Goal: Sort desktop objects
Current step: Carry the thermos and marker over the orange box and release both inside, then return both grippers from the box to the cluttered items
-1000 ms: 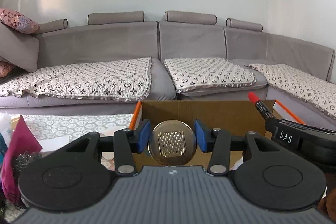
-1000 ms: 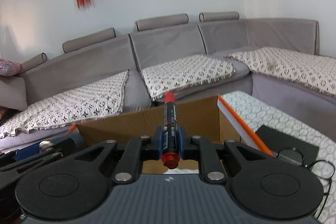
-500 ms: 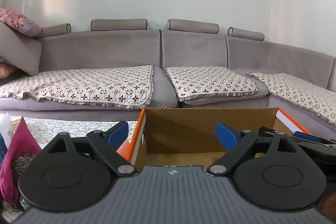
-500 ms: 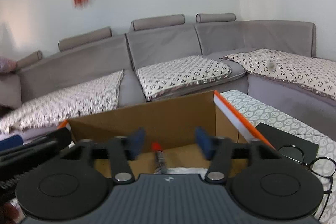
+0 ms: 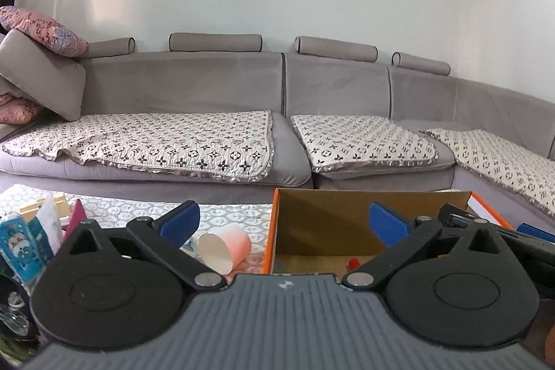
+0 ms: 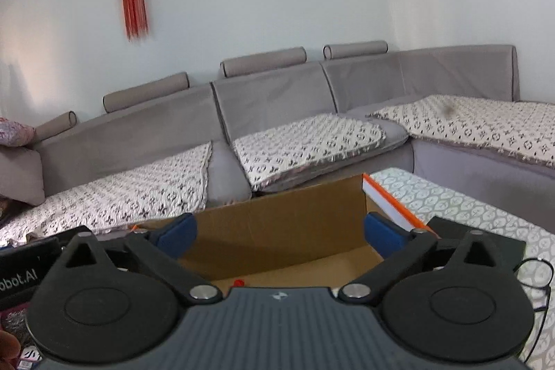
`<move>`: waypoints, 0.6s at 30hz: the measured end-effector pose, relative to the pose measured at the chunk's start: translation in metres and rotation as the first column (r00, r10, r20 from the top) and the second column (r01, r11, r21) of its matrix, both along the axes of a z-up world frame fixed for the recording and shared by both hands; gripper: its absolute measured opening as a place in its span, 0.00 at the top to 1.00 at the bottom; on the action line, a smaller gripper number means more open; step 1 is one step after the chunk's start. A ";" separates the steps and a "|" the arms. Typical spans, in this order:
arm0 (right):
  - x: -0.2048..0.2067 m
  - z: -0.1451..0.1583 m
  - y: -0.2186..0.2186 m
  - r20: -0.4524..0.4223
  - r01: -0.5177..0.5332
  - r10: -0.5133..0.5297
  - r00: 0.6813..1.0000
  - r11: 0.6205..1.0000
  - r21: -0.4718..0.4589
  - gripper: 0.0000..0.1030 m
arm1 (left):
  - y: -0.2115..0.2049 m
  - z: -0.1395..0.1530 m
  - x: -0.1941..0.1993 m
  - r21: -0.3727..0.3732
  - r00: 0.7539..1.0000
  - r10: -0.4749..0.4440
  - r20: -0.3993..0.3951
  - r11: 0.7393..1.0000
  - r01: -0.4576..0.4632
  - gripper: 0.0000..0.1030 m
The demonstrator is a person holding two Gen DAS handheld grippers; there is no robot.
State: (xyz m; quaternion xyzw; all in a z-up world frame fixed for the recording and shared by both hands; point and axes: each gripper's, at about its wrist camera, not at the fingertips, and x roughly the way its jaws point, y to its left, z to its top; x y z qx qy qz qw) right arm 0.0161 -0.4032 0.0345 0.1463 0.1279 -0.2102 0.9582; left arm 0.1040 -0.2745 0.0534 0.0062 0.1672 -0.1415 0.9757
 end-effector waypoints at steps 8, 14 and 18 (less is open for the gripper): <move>-0.006 0.000 0.000 -0.015 0.042 -0.042 0.999 0.999 -0.018 0.00 | -0.011 -0.003 -0.008 0.021 1.000 -0.004 -0.019 1.000 0.005 0.00; -0.007 0.000 0.003 -0.006 0.046 -0.046 0.999 0.999 -0.017 0.00 | -0.007 -0.001 -0.006 0.029 1.000 -0.002 -0.029 1.000 0.003 0.00; -0.009 0.003 0.007 0.009 0.034 -0.034 0.999 0.999 -0.016 0.00 | 0.001 0.000 -0.008 0.026 1.000 0.001 -0.028 1.000 -0.001 0.00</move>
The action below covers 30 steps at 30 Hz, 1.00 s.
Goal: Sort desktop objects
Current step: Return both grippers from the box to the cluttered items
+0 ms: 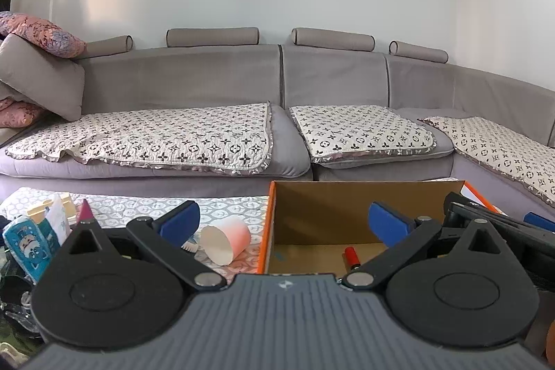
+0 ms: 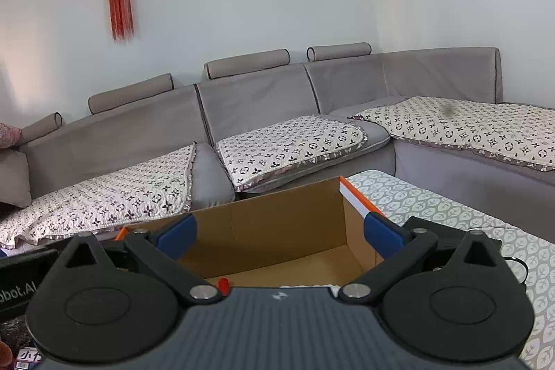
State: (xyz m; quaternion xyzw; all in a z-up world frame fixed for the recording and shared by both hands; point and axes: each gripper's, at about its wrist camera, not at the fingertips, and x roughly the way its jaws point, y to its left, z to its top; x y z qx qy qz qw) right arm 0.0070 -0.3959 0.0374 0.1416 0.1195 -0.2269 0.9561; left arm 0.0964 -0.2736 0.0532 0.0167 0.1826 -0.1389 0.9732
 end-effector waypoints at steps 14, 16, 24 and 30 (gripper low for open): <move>-0.003 0.017 0.067 0.072 -0.202 0.204 0.976 0.979 -0.036 0.00 | 0.105 -0.010 -0.029 -0.002 0.999 0.051 0.012 0.999 -0.051 0.00; -0.004 0.019 0.081 0.073 -0.244 0.247 0.966 0.969 -0.040 0.00 | 0.129 -0.017 -0.035 0.006 0.996 0.092 0.006 0.996 -0.092 0.00; -0.019 0.011 0.148 0.059 -0.414 0.417 0.907 0.909 -0.055 0.00 | 0.190 -0.042 -0.056 0.073 0.973 0.230 0.005 0.971 -0.229 0.00; -0.030 -0.019 0.195 -0.061 -0.527 0.523 0.850 0.843 -0.112 0.00 | 0.208 -0.069 -0.055 0.108 0.958 0.287 -0.006 0.952 -0.285 0.00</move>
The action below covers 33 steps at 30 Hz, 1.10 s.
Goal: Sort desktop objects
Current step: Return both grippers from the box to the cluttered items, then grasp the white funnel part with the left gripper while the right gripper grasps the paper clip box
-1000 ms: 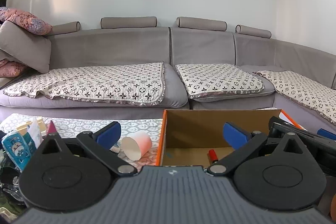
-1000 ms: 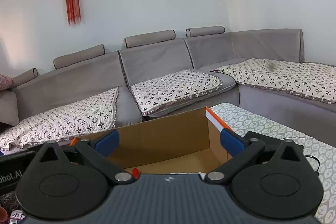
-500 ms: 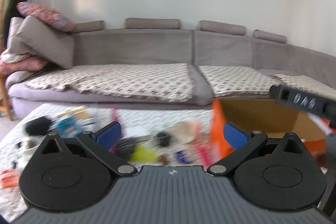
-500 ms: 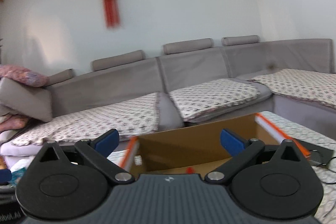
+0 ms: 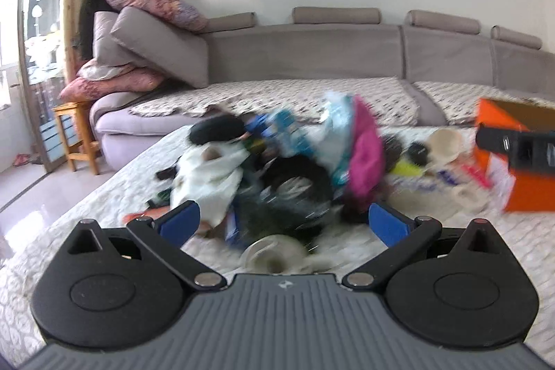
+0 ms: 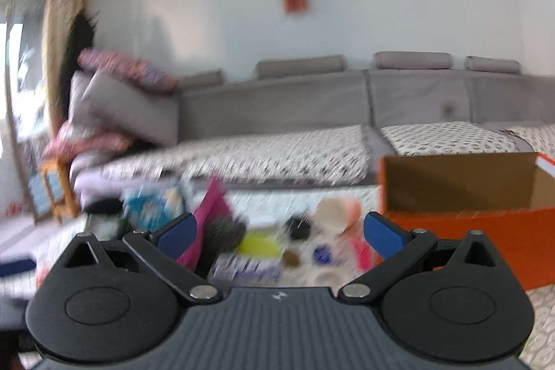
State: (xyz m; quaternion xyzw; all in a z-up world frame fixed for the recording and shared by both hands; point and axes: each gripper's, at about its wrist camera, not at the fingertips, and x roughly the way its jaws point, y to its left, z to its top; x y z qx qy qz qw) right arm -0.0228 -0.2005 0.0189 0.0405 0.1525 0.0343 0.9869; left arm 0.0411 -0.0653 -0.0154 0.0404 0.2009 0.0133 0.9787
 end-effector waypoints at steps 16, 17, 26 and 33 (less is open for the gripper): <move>0.031 -0.037 0.045 -0.220 -0.042 0.028 0.975 0.997 -0.058 0.00 | 0.016 -0.032 0.010 -0.019 0.993 0.013 -0.116 1.000 -0.015 0.00; 0.032 -0.039 0.046 -0.226 -0.042 0.028 0.974 0.998 -0.055 0.00 | 0.015 -0.034 0.010 -0.018 0.993 0.008 -0.120 1.000 -0.010 0.00; 0.043 -0.045 0.046 -0.277 -0.035 0.013 0.961 0.997 -0.075 0.03 | 0.017 -0.042 0.018 -0.035 0.978 0.000 -0.211 0.999 -0.008 0.15; 0.052 -0.051 0.048 -0.349 -0.036 0.014 0.937 0.998 -0.056 0.30 | 0.011 -0.041 0.011 -0.026 0.974 -0.043 -0.221 0.999 0.038 0.33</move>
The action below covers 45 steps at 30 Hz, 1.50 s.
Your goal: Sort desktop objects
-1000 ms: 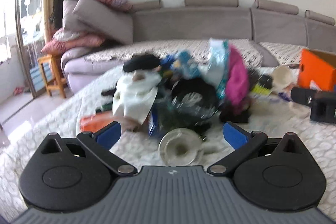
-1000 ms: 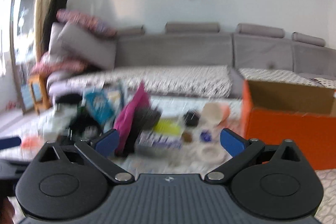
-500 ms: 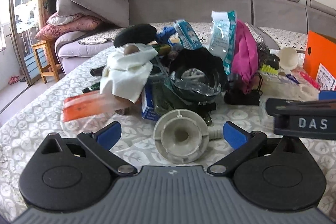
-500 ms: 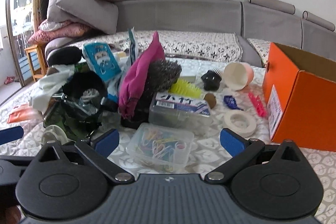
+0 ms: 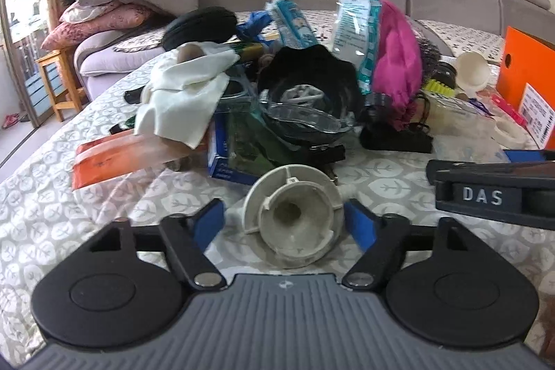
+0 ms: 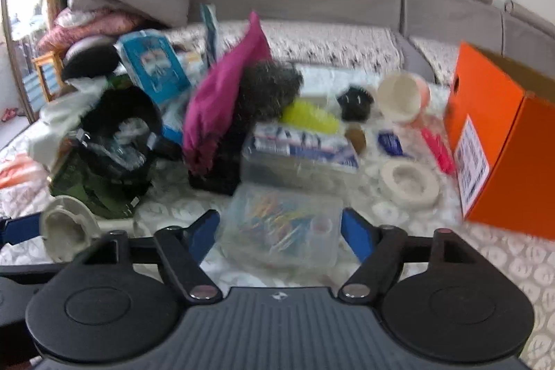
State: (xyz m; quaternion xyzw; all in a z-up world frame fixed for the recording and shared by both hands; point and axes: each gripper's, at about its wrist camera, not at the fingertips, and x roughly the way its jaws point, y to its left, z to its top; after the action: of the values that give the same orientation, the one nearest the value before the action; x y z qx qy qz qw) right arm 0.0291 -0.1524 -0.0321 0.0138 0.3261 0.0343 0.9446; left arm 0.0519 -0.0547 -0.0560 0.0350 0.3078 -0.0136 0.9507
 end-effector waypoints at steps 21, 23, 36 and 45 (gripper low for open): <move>-0.016 0.017 -0.015 0.028 0.005 -0.006 1.000 1.000 0.022 0.30 | -0.009 0.011 -0.012 0.003 0.998 0.006 0.056 1.000 -0.006 0.49; -0.017 0.019 -0.016 0.032 0.006 -0.007 0.999 1.000 0.023 0.30 | -0.009 0.014 -0.012 -0.001 0.998 0.001 0.061 1.000 -0.001 0.49; -0.031 0.040 -0.027 0.092 0.009 -0.013 0.996 0.999 0.050 0.30 | -0.019 0.024 -0.015 -0.011 0.995 -0.016 0.097 1.000 0.017 0.49; -0.041 0.050 -0.039 0.122 0.028 -0.036 0.992 0.997 0.065 0.30 | -0.033 0.038 -0.023 -0.037 0.993 -0.030 0.114 0.999 0.035 0.49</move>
State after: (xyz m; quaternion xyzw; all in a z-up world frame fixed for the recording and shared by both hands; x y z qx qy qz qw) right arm -0.0114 -0.1910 0.0176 0.0468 0.2658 0.0303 0.9624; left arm 0.0294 -0.0877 -0.0181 0.0222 0.2522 -0.0331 0.9668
